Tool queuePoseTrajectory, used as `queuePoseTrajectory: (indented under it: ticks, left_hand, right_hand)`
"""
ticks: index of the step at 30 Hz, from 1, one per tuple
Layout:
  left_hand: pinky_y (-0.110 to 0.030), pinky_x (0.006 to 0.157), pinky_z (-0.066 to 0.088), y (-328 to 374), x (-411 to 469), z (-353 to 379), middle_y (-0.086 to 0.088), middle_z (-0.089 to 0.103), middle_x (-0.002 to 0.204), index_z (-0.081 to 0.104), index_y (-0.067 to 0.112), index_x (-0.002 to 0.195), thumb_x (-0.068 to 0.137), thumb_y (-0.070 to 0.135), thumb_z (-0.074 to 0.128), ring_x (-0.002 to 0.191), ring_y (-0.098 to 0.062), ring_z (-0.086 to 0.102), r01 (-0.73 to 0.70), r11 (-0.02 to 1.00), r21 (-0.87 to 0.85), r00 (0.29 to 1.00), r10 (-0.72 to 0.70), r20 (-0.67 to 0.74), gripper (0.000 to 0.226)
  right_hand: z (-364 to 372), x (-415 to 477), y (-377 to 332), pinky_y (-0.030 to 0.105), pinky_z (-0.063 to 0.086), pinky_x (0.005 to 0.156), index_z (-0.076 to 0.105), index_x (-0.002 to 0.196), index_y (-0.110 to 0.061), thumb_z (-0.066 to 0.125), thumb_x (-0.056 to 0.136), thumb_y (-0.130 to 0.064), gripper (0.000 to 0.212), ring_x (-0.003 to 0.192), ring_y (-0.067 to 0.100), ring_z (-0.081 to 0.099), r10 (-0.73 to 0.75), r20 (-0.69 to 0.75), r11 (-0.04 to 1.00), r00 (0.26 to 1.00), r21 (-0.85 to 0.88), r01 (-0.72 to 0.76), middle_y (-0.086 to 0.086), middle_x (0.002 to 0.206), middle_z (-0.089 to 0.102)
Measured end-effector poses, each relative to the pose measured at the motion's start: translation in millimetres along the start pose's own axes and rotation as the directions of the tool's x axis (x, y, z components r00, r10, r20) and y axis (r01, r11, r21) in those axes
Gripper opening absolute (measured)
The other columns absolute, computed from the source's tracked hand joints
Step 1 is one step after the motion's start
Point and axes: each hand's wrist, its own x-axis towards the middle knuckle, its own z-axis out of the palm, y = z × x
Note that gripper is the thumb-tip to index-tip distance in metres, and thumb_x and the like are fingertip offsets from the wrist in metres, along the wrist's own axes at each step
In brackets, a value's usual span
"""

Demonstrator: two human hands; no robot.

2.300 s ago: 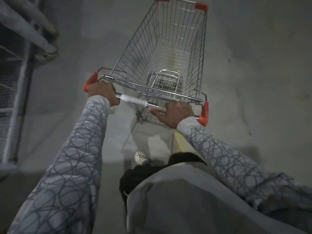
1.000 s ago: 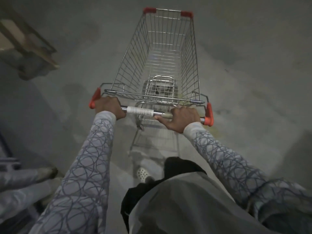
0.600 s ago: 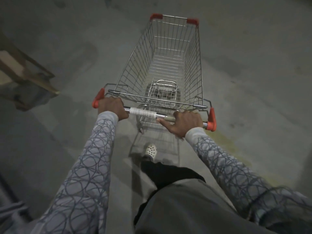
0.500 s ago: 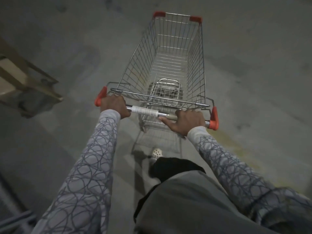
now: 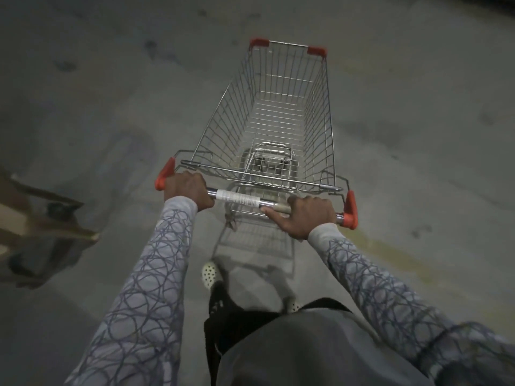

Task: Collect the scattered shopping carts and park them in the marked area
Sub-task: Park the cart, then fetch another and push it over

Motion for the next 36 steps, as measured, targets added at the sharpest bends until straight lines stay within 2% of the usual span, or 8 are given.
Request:
queuePoseTrajectory:
  ticks: [5,10,15,18,24,27,32,36]
  left_hand:
    - [-0.03,0.087,0.046,-63.8,95.5,-17.3,0.0,0.062,0.071,0.066,0.019,0.077,0.065,0.042,0.056,0.078,-0.024,0.066,-0.086,0.996,-0.003,0.996,0.086,0.019,0.028]
    - [-0.03,0.082,0.047,-113.8,184.6,-37.3,0.0,0.058,0.067,0.062,0.019,0.075,0.065,0.043,0.057,0.072,-0.025,0.063,-0.156,0.987,0.029,0.986,0.154,0.066,0.026]
    - [-0.031,0.071,0.039,-151.1,270.3,-54.6,0.004,0.053,0.06,0.061,0.021,0.072,0.068,0.037,0.057,0.062,-0.021,0.057,-0.223,0.973,0.053,0.974,0.22,0.059,0.018]
    - [-0.03,0.073,0.043,-170.1,329.5,-58.6,0.003,0.052,0.06,0.057,0.021,0.069,0.067,0.039,0.057,0.061,-0.021,0.055,-0.237,0.969,0.074,0.971,0.235,0.041,0.018]
    - [-0.031,0.075,0.042,-204.1,461.2,-73.6,0.003,0.052,0.063,0.064,0.021,0.073,0.067,0.041,0.056,0.069,-0.022,0.057,-0.262,0.96,0.103,0.965,0.26,0.036,0.023]
    - [-0.033,0.083,0.041,-218.8,523.9,-89.0,0.003,0.054,0.069,0.066,0.021,0.078,0.069,0.042,0.057,0.078,-0.022,0.059,-0.265,0.959,0.101,0.964,0.264,0.021,0.024]
    - [-0.033,0.096,0.037,-244.8,623.7,-114.1,0.001,0.064,0.08,0.068,0.02,0.081,0.072,0.039,0.056,0.085,-0.021,0.063,-0.265,0.956,0.128,0.964,0.268,-0.004,0.025]
    - [-0.032,0.096,0.038,-267.6,710.4,-122.7,0.0,0.065,0.083,0.069,0.02,0.083,0.069,0.042,0.056,0.086,-0.021,0.063,-0.269,0.954,0.136,0.961,0.274,-0.025,0.029]
  right_hand:
    - [-15.7,90.4,-58.3,0.031,0.045,0.06,0.067,0.091,-0.026,0.011,0.072,-0.099,0.094,0.056,0.022,0.056,0.107,-0.018,0.994,0.994,-0.021,-0.108,0.0,0.058,0.054]
    - [-34.1,173.4,-102.2,0.029,0.045,0.057,0.066,0.089,-0.027,0.005,0.07,-0.099,0.096,0.047,0.017,0.047,0.179,0.017,0.984,0.984,-0.023,-0.179,-0.003,0.053,0.047]
    - [-48.4,254.7,-135.1,0.031,0.05,0.062,0.062,0.082,-0.025,0.005,0.07,-0.099,0.095,0.05,0.019,0.052,0.234,0.011,0.972,0.972,-0.01,-0.234,-0.003,0.053,0.049]
    - [-56.0,308.5,-148.7,0.03,0.05,0.062,0.058,0.076,-0.025,0.005,0.069,-0.1,0.092,0.048,0.019,0.053,0.264,0.003,0.964,0.964,0.01,-0.264,-0.001,0.052,0.053]
    - [-73.4,430.3,-166.2,0.029,0.042,0.058,0.061,0.077,-0.023,0.006,0.071,-0.099,0.094,0.047,0.017,0.049,0.289,-0.014,0.957,0.957,0.001,-0.289,-0.002,0.051,0.05]
    - [-84.7,492.0,-172.8,0.029,0.039,0.057,0.067,0.087,-0.023,0.008,0.073,-0.097,0.096,0.045,0.016,0.045,0.293,-0.014,0.956,0.956,0.001,-0.293,-0.002,0.049,0.045]
    - [-108.8,591.5,-185.3,0.031,0.034,0.057,0.063,0.082,-0.02,0.014,0.077,-0.094,0.089,0.045,0.015,0.037,0.295,0.015,0.955,0.955,0.023,-0.295,0.0,0.052,0.042]
    - [-127.4,667.7,-198.1,0.032,0.032,0.06,0.064,0.086,-0.019,0.022,0.081,-0.091,0.083,0.065,0.024,0.06,0.264,-0.018,0.964,0.964,0.046,-0.263,0.003,0.068,0.06]
